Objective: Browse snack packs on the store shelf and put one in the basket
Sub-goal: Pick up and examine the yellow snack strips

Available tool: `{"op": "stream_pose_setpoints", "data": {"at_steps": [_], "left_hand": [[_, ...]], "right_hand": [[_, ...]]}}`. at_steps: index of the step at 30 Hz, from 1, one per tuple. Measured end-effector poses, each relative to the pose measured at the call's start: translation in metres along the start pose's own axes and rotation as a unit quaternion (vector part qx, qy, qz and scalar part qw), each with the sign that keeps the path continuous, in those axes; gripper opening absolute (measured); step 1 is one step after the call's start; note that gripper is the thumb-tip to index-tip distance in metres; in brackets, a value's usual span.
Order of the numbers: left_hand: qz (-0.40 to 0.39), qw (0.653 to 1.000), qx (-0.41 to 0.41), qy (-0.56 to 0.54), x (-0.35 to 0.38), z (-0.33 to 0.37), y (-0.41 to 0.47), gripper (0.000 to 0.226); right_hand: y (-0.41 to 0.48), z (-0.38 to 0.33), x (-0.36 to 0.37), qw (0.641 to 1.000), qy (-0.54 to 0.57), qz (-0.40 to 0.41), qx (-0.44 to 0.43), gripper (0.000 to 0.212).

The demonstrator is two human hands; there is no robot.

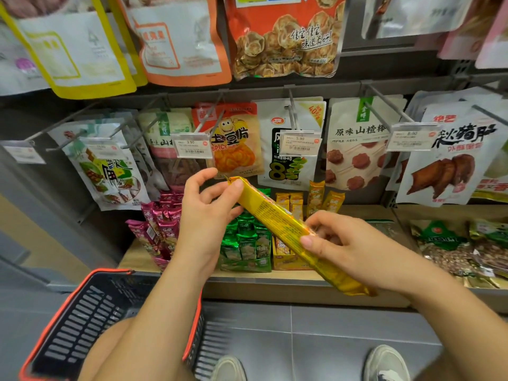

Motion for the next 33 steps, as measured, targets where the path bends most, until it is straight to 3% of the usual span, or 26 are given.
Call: {"op": "stream_pose_setpoints", "data": {"at_steps": [2,5,7,11,16,18,22,26,33], "left_hand": [[-0.002,1.000,-0.021,-0.007,0.001,-0.004,0.000,0.046],[-0.057,0.997,-0.040,-0.022,0.012,-0.004,-0.002,0.010],[-0.092,0.995,-0.035,-0.029,0.022,-0.003,-0.006,0.018],[-0.122,0.990,-0.064,-0.025,0.039,-0.012,-0.013,0.007],[-0.193,0.976,-0.099,-0.004,0.054,-0.027,-0.028,0.012],[-0.208,0.973,-0.101,0.015,0.055,-0.029,-0.029,0.014],[-0.273,0.954,-0.065,0.110,0.059,-0.028,-0.032,0.017],[-0.360,0.912,-0.059,0.189,0.074,-0.037,-0.049,0.023],[-0.315,0.934,-0.116,0.123,0.084,-0.049,-0.052,0.018]], "right_hand": [[0.001,0.001,0.007,1.000,0.019,-0.012,-0.001,0.032],[0.002,-0.001,0.013,0.998,0.057,-0.016,-0.006,0.027],[0.005,-0.004,0.016,0.997,0.071,-0.006,-0.009,0.027],[0.011,-0.007,0.016,0.995,0.098,0.029,-0.013,0.028],[0.012,-0.003,0.011,0.987,0.142,0.069,-0.007,0.025],[0.013,0.003,0.010,0.986,0.157,0.053,0.017,0.025],[0.012,0.009,0.014,0.947,0.309,-0.009,0.083,0.040],[0.017,0.009,0.007,0.932,0.349,0.065,0.070,0.028],[0.012,0.032,-0.024,0.839,0.476,0.253,0.073,0.012]]}}
Point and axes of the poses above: each hand's wrist, its own y-axis towards the middle knuckle, its own x-axis out of the palm, z = x × y, the point moved 6 cm from there along y, towards the middle knuckle, and after that the axes turned 9 degrees about y, right-handed, at the moved point
